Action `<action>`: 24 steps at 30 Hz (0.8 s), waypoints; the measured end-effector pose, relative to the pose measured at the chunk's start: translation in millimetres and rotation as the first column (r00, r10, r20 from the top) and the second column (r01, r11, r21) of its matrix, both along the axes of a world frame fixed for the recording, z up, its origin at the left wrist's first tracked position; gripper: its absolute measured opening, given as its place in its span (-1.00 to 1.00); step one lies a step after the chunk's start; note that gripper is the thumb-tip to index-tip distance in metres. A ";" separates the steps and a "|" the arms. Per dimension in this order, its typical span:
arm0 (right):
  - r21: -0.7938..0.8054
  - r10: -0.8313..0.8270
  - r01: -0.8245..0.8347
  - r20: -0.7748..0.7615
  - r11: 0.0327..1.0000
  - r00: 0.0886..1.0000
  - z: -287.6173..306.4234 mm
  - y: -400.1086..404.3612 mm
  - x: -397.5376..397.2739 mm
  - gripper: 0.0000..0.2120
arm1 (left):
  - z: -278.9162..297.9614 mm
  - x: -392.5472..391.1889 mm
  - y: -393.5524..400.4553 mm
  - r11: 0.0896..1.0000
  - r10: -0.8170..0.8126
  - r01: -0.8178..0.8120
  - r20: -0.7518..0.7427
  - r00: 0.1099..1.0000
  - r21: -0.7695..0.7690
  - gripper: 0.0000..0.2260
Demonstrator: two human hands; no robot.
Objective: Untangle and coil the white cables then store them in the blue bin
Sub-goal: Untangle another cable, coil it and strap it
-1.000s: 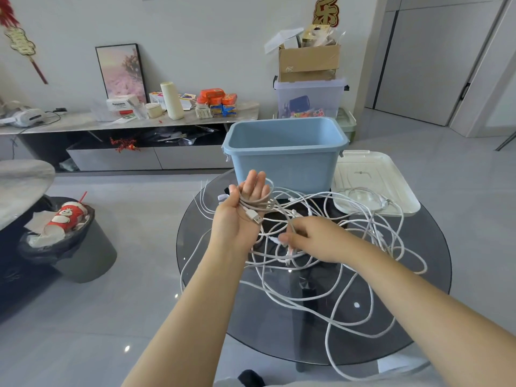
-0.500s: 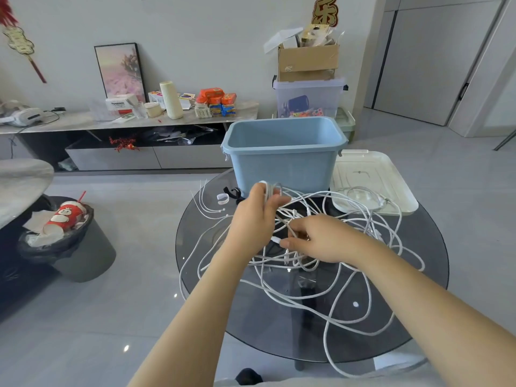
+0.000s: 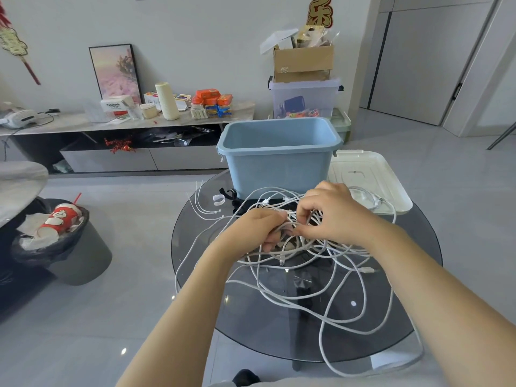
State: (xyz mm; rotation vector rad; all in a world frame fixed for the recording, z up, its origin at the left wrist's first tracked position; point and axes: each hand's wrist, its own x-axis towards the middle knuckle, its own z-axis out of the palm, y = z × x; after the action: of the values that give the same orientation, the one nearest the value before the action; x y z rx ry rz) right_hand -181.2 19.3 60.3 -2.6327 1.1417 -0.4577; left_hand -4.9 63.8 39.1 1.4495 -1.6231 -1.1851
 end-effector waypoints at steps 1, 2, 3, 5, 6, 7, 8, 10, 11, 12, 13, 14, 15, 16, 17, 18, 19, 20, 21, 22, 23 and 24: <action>0.003 -0.006 0.006 -0.011 1.000 1.000 1.0 -0.7 -0.9 -0.73 | 0.0 0.4 -0.7 1.000 -0.005 0.005 -0.016 1.000 0.017 -0.71; 0.012 -0.009 0.009 -0.020 1.000 1.000 0.7 -2.6 -1.8 -0.74 | 0.1 0.8 -0.8 0.999 0.001 0.000 -0.038 0.999 0.036 -0.71; 0.023 -0.010 0.010 -0.032 1.000 0.999 0.9 -3.5 -2.8 -0.76 | -0.4 1.9 -1.5 0.998 0.007 -0.003 -0.070 0.998 0.059 -0.70; 0.059 -0.011 0.014 -0.052 0.998 0.999 0.2 -4.9 -4.1 -0.79 | -1.8 6.0 -2.3 0.998 -0.014 0.019 -0.079 0.997 0.068 -0.73; 0.084 -0.014 0.017 -0.044 0.996 0.999 -0.6 -5.3 -5.3 -0.81 | -2.3 8.5 -2.2 0.998 -0.029 0.032 -0.044 0.999 0.051 -0.78; 0.121 -0.021 0.023 -0.017 0.992 1.000 -1.0 -5.3 -6.5 -0.84 | -3.5 10.9 -2.1 0.999 -0.023 0.023 -0.015 1.000 0.026 -0.85; 0.165 -0.033 0.027 0.034 0.986 0.999 -1.5 -6.0 -8.7 -0.87 | -4.6 13.6 -2.5 1.000 0.021 -0.021 -0.013 1.000 0.001 -0.90; 0.244 -0.077 0.037 0.155 0.969 0.985 -2.2 -9.7 -15.2 -0.91 | -6.9 21.7 -5.1 0.975 0.217 -0.220 -0.073 0.973 -0.041 -0.91; 0.266 -0.106 0.051 0.197 0.963 0.975 -2.5 -11.6 -18.5 -0.90 | -8.4 26.6 -7.3 0.943 0.323 -0.330 -0.110 0.940 -0.052 -0.89; 0.280 -0.138 0.074 0.217 0.957 0.966 -3.5 -14.0 -21.2 -0.88 | -9.6 30.6 -9.3 0.910 0.401 -0.411 -0.139 0.905 -0.048 -0.89; 0.289 -0.166 0.099 0.216 0.952 0.962 -5.8 -16.3 -22.9 -0.87 | -10.4 33.0 -11.7 0.889 0.449 -0.458 -0.163 0.879 -0.022 -0.89; 0.293 -0.187 0.127 0.188 0.948 0.964 -9.2 -18.5 -23.3 -0.85 | -11.3 33.1 -13.8 0.878 0.472 -0.478 -0.198 0.859 0.021 -0.91; 0.293 -0.209 0.162 0.136 0.942 0.968 -13.3 -19.8 -22.9 -0.84 | -11.9 31.4 -15.6 0.872 0.486 -0.482 -0.252 0.837 0.081 -0.92; 0.293 -0.235 0.201 0.086 0.935 0.968 -17.6 -20.6 -21.7 -0.84 | -11.4 28.3 -16.7 0.867 0.497 -0.474 -0.325 0.804 0.153 -0.93; 0.292 -0.261 0.235 0.054 0.927 0.964 -20.9 -20.4 -19.4 -0.83 | -9.6 24.9 -16.4 0.863 0.505 -0.456 -0.403 0.763 0.219 -0.92; 0.288 -0.284 0.262 0.037 0.921 0.958 -23.7 -19.8 -16.8 -0.84 | -8.0 22.0 -15.9 0.862 0.507 -0.439 -0.455 0.732 0.254 -0.89; 0.277 -0.300 0.279 0.034 0.919 0.953 -24.5 -18.1 -14.2 -0.86 | -8.1 20.3 -16.1 0.860 0.510 -0.447 -0.448 0.734 0.245 -0.84; 0.255 -0.303 0.286 0.029 0.924 0.953 -24.8 -15.6 -11.5 -0.85 | -8.9 19.3 -15.8 0.858 0.513 -0.475 -0.376 0.772 0.195 -0.79; 0.212 -0.294 0.285 0.013 0.935 0.956 -25.6 -14.0 -8.6 -0.81 | -10.3 17.6 -15.2 0.853 0.520 -0.506 -0.269 0.810 0.126 -0.74; 0.143 -0.278 0.277 -0.012 0.950 0.960 -26.7 -12.5 -4.9 -0.73 | -10.5 15.6 -13.7 0.847 0.529 -0.528 -0.174 0.830 0.058 -0.70; 0.060 -0.258 0.260 -0.028 0.964 0.966 -27.7 -10.0 -0.1 -0.66 | -10.0 13.2 -12.0 0.841 0.538 -0.541 -0.119 0.834 0.014 -0.67; -0.016 -0.236 0.235 -0.008 0.972 0.972 -28.6 -7.3 5.6 -0.60 | -9.6 10.4 -11.2 0.835 0.545 -0.549 -0.109 0.831 -0.011 -0.67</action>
State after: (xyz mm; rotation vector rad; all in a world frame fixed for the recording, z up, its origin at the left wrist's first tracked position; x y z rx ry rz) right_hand -175.6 11.9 31.7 -2.5240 1.4677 -0.4986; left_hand 5.5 52.6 29.5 1.6480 -1.0406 -0.8628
